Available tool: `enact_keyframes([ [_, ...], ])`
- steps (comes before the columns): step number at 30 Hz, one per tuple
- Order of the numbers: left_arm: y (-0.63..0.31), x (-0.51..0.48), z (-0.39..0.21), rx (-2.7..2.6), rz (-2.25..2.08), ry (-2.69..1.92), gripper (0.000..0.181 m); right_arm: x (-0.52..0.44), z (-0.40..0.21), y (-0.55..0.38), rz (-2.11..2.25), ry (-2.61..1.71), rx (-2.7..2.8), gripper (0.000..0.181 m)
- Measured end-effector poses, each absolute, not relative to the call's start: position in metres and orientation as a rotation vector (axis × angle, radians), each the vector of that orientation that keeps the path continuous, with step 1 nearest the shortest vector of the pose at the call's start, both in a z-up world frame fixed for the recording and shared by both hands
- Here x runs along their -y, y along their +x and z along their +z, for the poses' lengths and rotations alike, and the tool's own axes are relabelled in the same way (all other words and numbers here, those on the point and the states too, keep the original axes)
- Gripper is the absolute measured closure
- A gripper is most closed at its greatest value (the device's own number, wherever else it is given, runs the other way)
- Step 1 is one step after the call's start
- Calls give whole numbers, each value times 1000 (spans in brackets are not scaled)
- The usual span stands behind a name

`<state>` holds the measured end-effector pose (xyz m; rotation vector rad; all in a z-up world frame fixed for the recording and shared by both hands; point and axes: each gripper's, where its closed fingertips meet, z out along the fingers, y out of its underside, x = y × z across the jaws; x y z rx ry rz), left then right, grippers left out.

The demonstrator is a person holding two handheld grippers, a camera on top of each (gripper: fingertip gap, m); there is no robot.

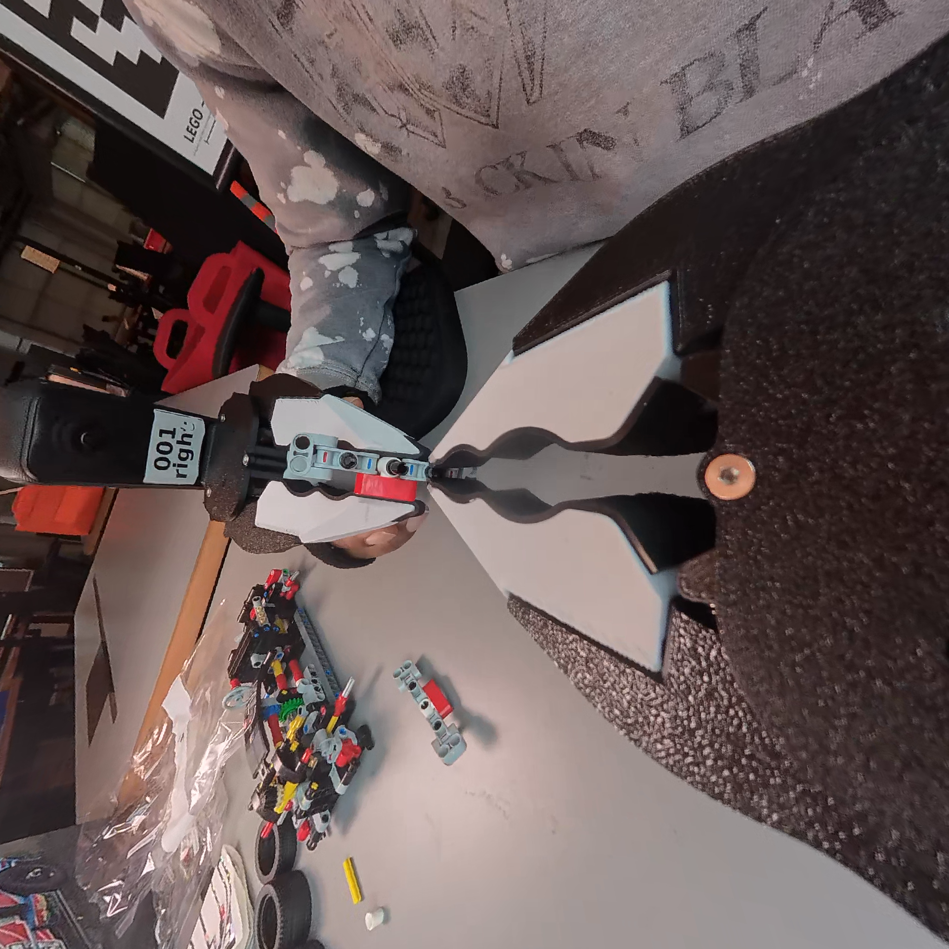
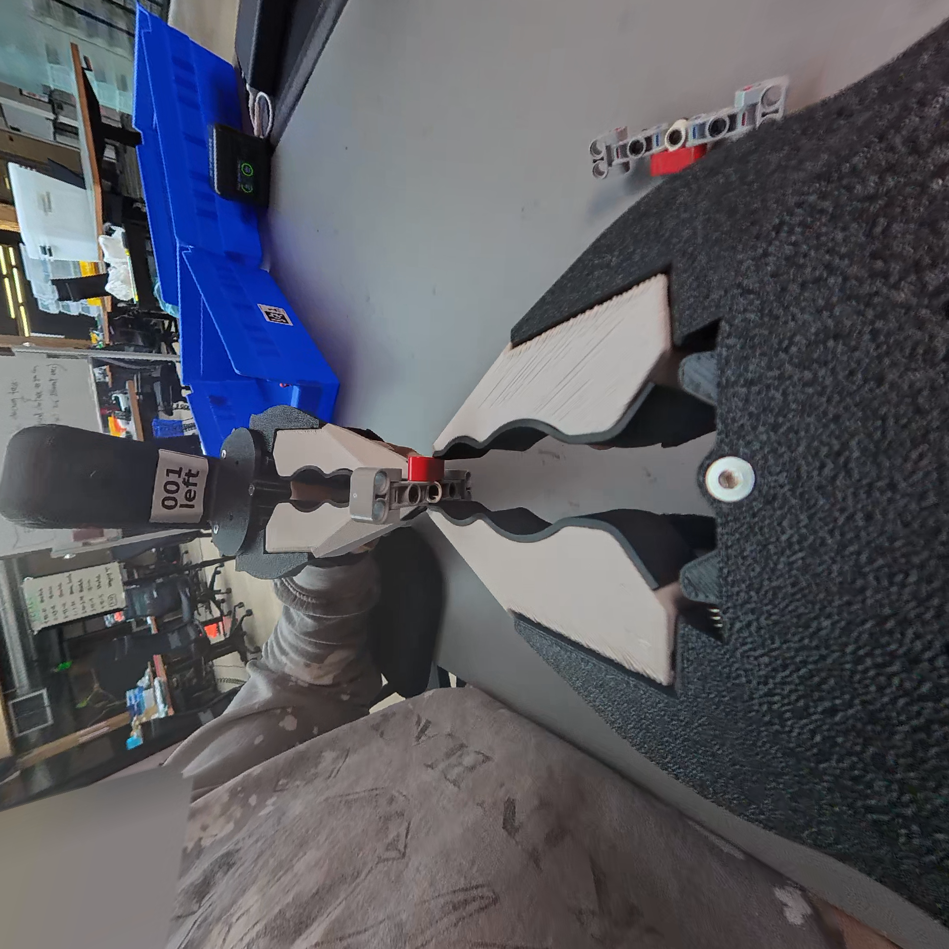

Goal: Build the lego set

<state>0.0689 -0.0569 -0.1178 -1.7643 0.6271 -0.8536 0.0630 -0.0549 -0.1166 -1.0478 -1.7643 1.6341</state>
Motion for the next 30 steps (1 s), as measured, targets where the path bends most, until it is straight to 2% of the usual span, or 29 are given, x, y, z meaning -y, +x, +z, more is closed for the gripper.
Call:
enact_keyframes([
  [3,71,58,-114,-627,-856,-1742,180,55,-116,69,1638,-1025,1797,168],
  [7,18,55,-83,-422,-811,-1639,181,23,-114,80,1578,-1095,1717,168],
  [11,-35,24,-130,-331,-378,-1912,179,48,-127,56,1487,-1083,1791,168],
  [14,-94,7,-172,-227,-36,-2131,178,31,-134,37,1423,-1193,1699,168],
  [18,-148,-17,-196,-62,210,-2227,178,5,-139,2,1331,-1343,1595,168],
  [23,-189,-30,-214,69,273,-2291,178,2,-143,-30,1336,-1378,1586,168],
  [30,-173,-27,-212,37,132,-2272,177,14,-143,-8,1360,-1306,1617,168],
])
